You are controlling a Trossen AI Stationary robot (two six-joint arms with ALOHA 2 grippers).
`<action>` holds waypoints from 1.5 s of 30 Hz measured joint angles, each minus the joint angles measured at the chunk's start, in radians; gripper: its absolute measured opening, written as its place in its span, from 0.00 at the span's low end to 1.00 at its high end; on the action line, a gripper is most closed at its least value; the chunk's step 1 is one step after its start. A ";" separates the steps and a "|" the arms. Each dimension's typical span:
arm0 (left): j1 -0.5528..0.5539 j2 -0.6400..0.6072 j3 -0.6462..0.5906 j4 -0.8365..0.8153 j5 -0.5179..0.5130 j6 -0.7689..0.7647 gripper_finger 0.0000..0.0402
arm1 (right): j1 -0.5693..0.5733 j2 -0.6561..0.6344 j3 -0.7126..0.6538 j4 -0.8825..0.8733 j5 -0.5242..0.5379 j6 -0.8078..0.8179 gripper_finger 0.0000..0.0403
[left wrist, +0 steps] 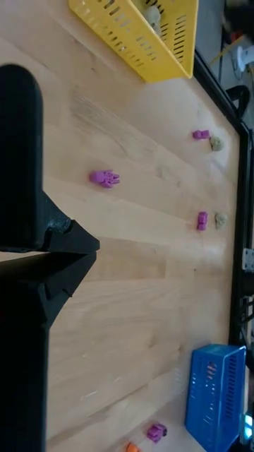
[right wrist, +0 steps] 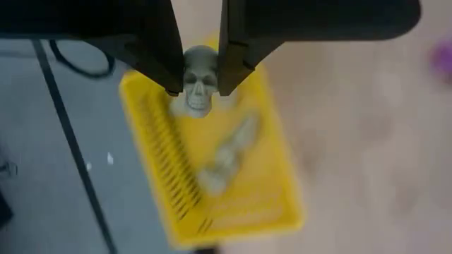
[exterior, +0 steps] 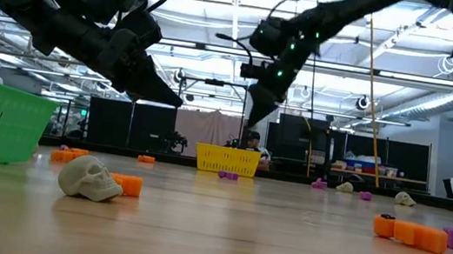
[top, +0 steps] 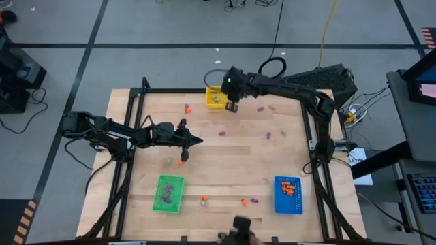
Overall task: Sort Halloween decoration
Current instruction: Put the gray skull toy into the yellow bin, then put the purple skeleton toy into the green bin
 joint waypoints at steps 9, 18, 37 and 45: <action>-0.001 0.000 0.000 0.006 0.000 -0.024 0.01 | -0.110 0.129 0.001 0.113 -0.135 -0.052 0.15; -0.001 0.000 0.000 0.005 0.000 -0.024 0.01 | -0.112 0.176 0.000 0.166 -0.142 -0.032 0.15; -0.015 0.000 0.000 -0.024 0.027 -0.025 0.01 | -0.052 0.049 -0.020 0.154 -0.226 0.006 0.17; -0.053 -0.001 0.027 -0.090 0.027 -0.025 0.01 | 0.029 -0.033 -0.223 0.445 -0.252 0.039 0.01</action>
